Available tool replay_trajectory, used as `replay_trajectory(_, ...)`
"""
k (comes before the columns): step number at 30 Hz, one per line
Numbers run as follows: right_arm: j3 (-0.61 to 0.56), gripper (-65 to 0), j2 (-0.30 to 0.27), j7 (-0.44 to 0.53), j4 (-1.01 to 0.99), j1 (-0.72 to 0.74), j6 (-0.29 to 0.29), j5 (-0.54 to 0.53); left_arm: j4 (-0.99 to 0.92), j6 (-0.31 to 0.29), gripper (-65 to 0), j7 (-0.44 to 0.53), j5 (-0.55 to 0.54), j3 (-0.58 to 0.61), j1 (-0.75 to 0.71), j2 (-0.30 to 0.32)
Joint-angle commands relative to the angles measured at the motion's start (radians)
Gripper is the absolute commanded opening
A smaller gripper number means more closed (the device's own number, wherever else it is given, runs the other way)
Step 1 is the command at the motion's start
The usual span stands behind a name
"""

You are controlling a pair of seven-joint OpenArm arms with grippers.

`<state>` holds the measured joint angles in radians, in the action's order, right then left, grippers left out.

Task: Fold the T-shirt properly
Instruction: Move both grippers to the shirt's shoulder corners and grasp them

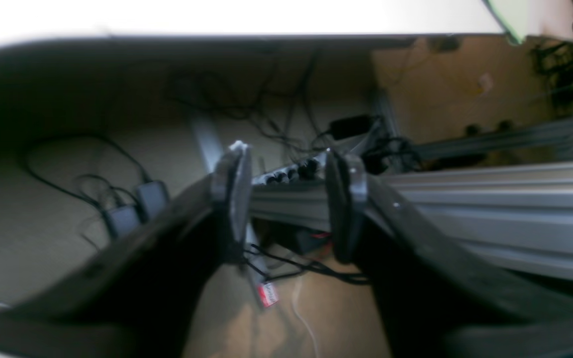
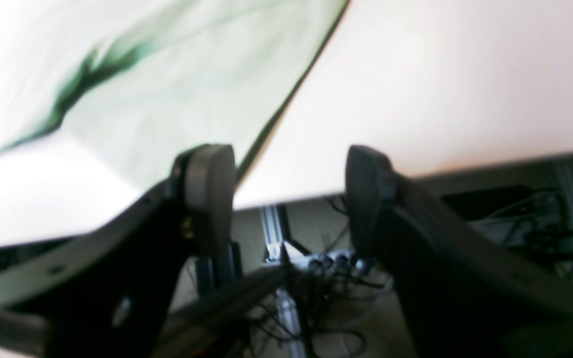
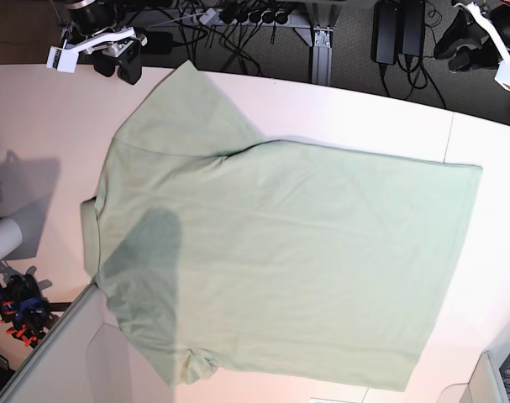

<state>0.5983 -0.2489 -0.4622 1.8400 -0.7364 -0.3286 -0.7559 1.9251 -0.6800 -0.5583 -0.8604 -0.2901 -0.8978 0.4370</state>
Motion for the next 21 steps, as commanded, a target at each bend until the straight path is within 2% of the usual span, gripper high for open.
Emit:
replay_trajectory(1, 0.008, -29.1, -0.002, 0.006, -0.011, 0.024, 0.000, -0.007, 0.021, -0.018, -31.8, 0.012, -0.018, -0.010, -0.011, 0.016)
replay_trajectory(3, 0.002, -26.3, 0.013, -0.003, -0.065, 0.086, 0.000, -0.008, 0.023, -0.018, -29.8, 0.016, -0.011, -0.013, -0.007, 0.037)
replay_trajectory(9, -0.054, -26.1, 0.063, -0.048, -0.179, 0.197, -0.001, -0.007, 0.022, -0.017, -29.5, 0.038, 0.049, -0.013, 0.032, 0.071)
replay_trajectory(12, -0.103, -26.2, 0.095, -0.048, -0.188, 0.204, -0.001, 0.003, 0.012, 0.043, -29.5, 0.038, 0.088, -0.013, 0.089, 0.072)
replay_trajectory(15, -0.140, -26.2, 0.134, -0.048, -0.188, 0.204, -0.001, 0.031, -0.029, 0.068, -29.5, 0.037, 0.095, -0.013, 0.154, 0.079)
replay_trajectory(21, -0.154, -26.2, 0.184, -0.047, -0.188, 0.204, -0.002, 0.061, -0.167, 0.071, -29.5, 0.035, 0.094, -0.013, 0.329, 0.080)
